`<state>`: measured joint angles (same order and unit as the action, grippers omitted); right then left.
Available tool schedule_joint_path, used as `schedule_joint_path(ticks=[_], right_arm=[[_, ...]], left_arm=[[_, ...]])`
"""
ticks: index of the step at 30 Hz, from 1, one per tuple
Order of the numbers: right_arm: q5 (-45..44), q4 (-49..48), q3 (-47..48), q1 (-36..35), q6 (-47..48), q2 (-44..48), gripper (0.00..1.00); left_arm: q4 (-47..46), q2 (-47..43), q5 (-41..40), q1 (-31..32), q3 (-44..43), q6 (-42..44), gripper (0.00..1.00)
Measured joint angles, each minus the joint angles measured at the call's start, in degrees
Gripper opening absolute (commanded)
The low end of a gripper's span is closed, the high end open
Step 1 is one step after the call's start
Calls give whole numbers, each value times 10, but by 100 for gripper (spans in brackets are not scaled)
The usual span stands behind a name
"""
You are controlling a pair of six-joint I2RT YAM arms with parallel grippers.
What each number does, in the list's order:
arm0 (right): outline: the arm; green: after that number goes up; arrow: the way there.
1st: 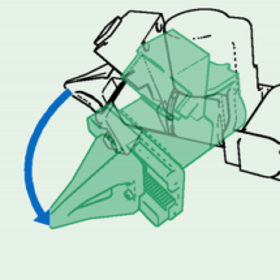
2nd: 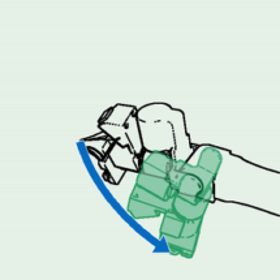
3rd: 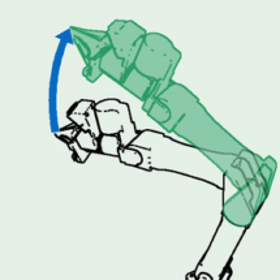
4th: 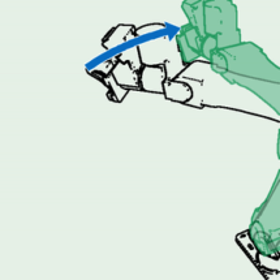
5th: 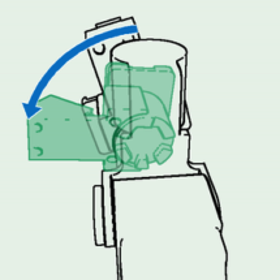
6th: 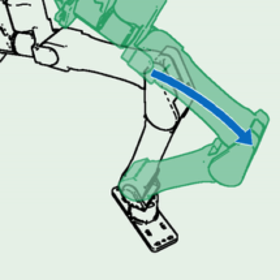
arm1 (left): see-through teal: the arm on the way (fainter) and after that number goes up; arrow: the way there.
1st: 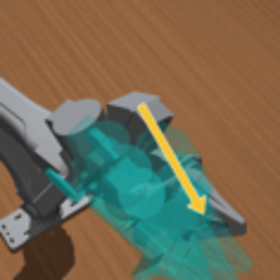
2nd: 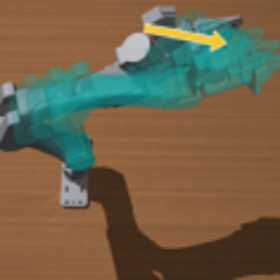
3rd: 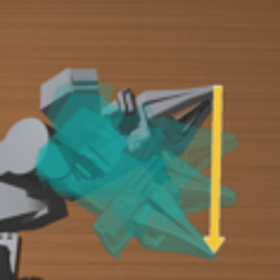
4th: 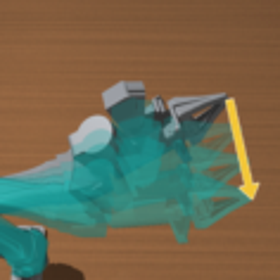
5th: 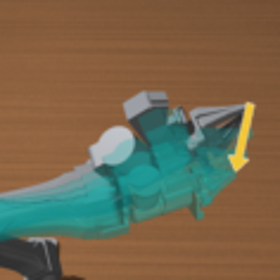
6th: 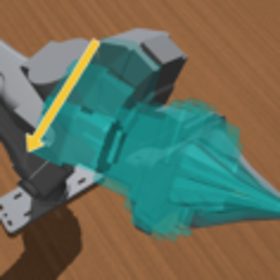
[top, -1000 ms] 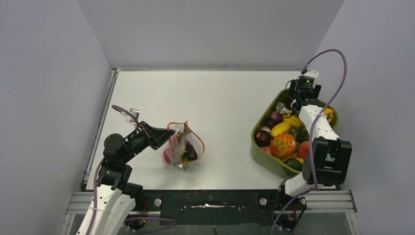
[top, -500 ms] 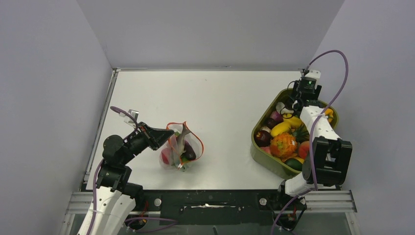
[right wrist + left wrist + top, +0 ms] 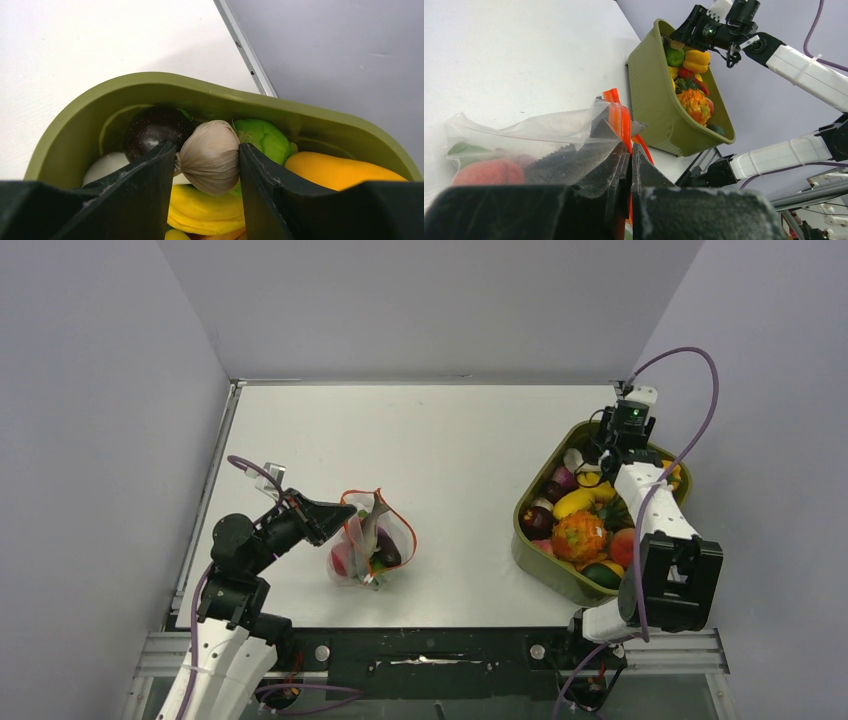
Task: Place the food in the zip-top bag and seal the zipper
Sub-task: Pick up the fake vegetable from the bin, then place the fake vegetable in the zipper food storage bag.
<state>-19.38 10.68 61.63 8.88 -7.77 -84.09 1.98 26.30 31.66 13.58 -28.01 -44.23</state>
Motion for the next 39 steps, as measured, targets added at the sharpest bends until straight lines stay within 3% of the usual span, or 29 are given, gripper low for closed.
schedule_joint_path(ticks=[7,14,31,39], right_arm=[[-7,22,-2,-36,-13,60,42],[-5,55,1,-125,-15,132,41],[178,43,-49,-337,-17,332,43],[235,15,-75,-389,-37,347,44]], left_arm=[[0,5,-2,0,0,3,0],[0,14,-6,0,-3,12,0],[-5,83,-9,0,-30,20,0],[-14,115,-9,1,-42,25,0]])
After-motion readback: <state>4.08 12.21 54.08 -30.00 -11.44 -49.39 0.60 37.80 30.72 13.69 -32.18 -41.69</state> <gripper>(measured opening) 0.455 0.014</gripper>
